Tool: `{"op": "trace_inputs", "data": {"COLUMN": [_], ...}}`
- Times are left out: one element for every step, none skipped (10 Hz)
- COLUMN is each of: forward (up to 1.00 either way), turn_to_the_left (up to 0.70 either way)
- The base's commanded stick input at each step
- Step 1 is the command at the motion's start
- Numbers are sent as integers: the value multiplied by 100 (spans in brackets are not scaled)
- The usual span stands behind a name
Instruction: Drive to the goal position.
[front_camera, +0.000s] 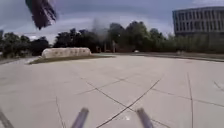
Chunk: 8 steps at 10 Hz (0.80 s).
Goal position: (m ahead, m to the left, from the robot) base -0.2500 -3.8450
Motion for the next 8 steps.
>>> {"op": "trace_inputs", "data": {"forward": [0,0,0,0,0,0,0,0], "turn_to_the_left": [-50,-50,-50,-50,-50,-50,-50,-50]}}
